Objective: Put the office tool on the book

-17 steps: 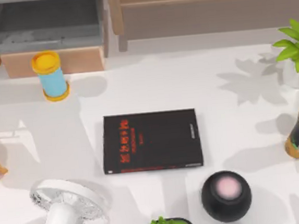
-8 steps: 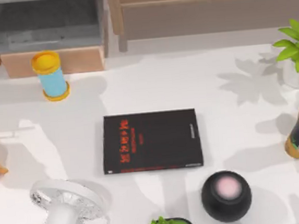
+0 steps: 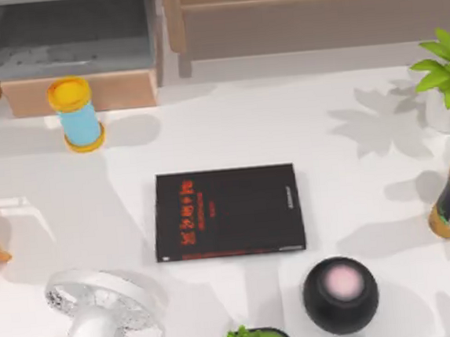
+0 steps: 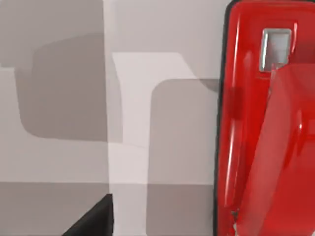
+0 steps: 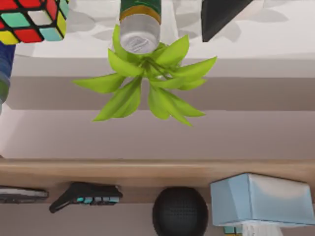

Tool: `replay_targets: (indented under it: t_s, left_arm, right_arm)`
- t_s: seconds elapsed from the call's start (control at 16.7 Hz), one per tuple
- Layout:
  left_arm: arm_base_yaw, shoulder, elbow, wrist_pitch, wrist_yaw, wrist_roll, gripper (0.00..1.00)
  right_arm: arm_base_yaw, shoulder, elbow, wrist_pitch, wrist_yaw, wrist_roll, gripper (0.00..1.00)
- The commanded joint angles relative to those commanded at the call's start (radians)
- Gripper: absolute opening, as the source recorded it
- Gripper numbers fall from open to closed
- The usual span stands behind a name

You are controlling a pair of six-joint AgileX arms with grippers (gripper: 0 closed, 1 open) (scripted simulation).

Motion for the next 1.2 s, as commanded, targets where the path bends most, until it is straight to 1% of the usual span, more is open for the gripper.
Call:
replay_targets:
  t_s: [0.24, 0.54, 1.2]
  left_arm:
    - [-0.013, 0.077, 0.068, 0.011, 0.007, -0.003, 1.0]
    - [-0.016, 0.086, 0.075, 0.015, 0.007, -0.003, 1.0]
    - [-0.016, 0.086, 0.075, 0.015, 0.007, -0.003, 0.17]
  right_arm:
    - [0.0, 0.0, 0.0, 0.0, 0.0, 0.0, 1.0]
    - [0.0, 0.0, 0.0, 0.0, 0.0, 0.0, 1.0]
    - [0.0, 0.0, 0.0, 0.0, 0.0, 0.0, 1.0]
